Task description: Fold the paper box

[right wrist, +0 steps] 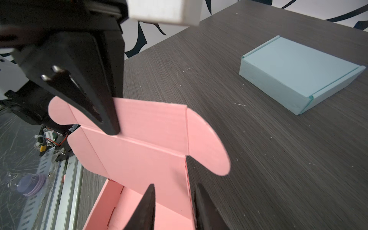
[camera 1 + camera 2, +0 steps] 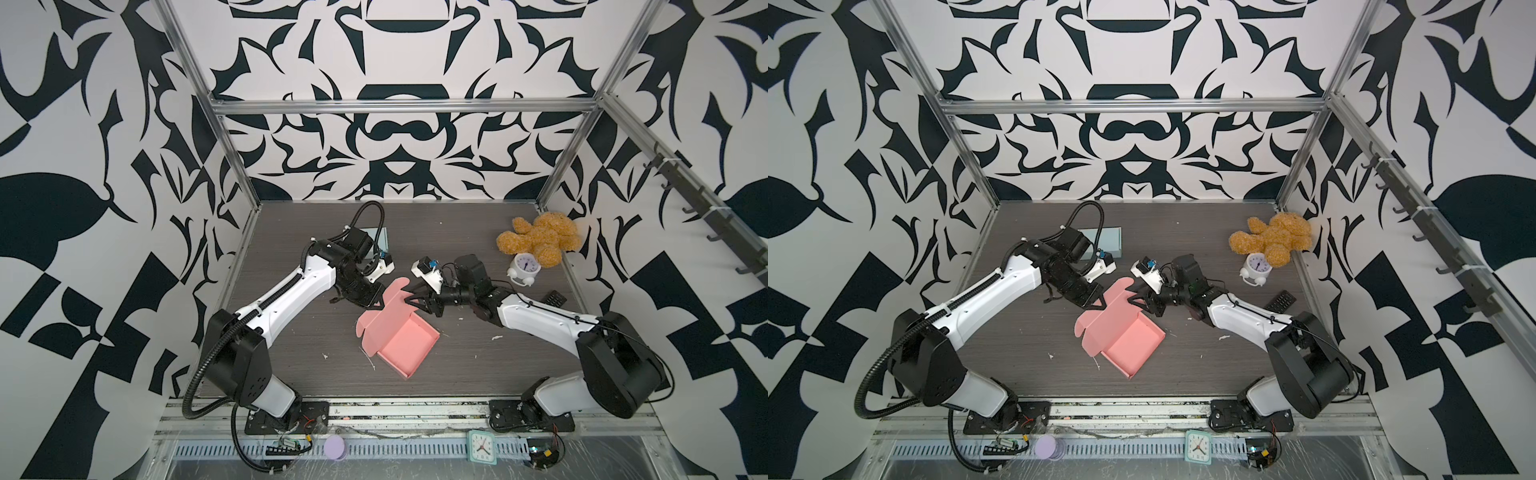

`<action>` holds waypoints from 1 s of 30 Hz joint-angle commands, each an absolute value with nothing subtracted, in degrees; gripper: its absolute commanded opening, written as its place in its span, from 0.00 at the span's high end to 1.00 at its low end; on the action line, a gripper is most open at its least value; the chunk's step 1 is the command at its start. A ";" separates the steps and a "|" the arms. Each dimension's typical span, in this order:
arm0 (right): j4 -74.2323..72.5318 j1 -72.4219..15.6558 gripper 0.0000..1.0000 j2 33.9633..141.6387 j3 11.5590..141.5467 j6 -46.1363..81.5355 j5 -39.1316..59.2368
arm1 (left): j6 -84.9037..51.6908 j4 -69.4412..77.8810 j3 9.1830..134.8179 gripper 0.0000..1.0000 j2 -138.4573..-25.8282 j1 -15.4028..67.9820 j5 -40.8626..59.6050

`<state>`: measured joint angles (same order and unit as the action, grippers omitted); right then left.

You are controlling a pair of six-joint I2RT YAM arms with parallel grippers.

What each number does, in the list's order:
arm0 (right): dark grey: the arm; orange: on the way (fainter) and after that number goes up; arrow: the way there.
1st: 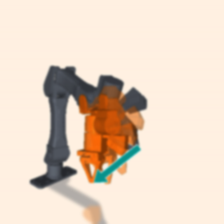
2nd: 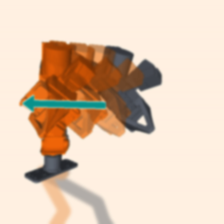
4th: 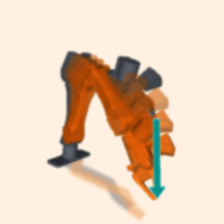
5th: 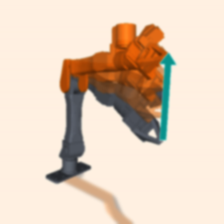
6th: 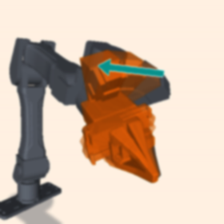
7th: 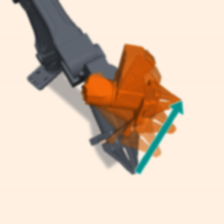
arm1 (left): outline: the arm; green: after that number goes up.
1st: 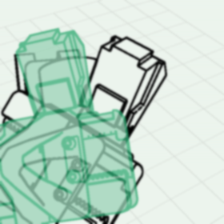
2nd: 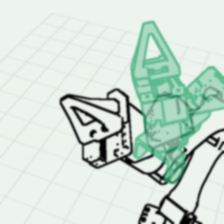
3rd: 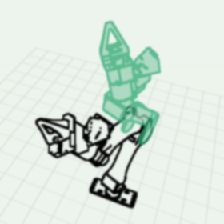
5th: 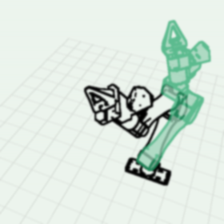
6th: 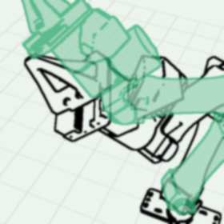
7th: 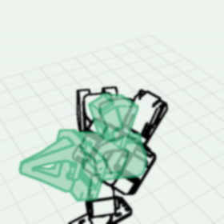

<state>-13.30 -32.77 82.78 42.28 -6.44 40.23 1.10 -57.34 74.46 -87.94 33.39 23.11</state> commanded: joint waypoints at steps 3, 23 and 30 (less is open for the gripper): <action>-11.49 -33.20 0.71 83.63 45.29 -7.98 38.57 | 1.90 -60.11 76.06 0.90 -87.03 33.34 23.37; -9.42 -33.32 0.92 83.51 45.95 -9.31 37.01 | 1.81 -60.20 76.05 0.89 -86.32 33.32 23.20; -9.42 -33.45 0.98 82.57 44.99 -9.40 35.54 | 1.05 -59.39 74.57 0.74 -84.98 33.31 22.67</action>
<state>-9.23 -33.15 84.33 43.92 -9.19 36.62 0.86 -57.69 74.46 -87.33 33.39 22.79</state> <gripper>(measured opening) 0.047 0.250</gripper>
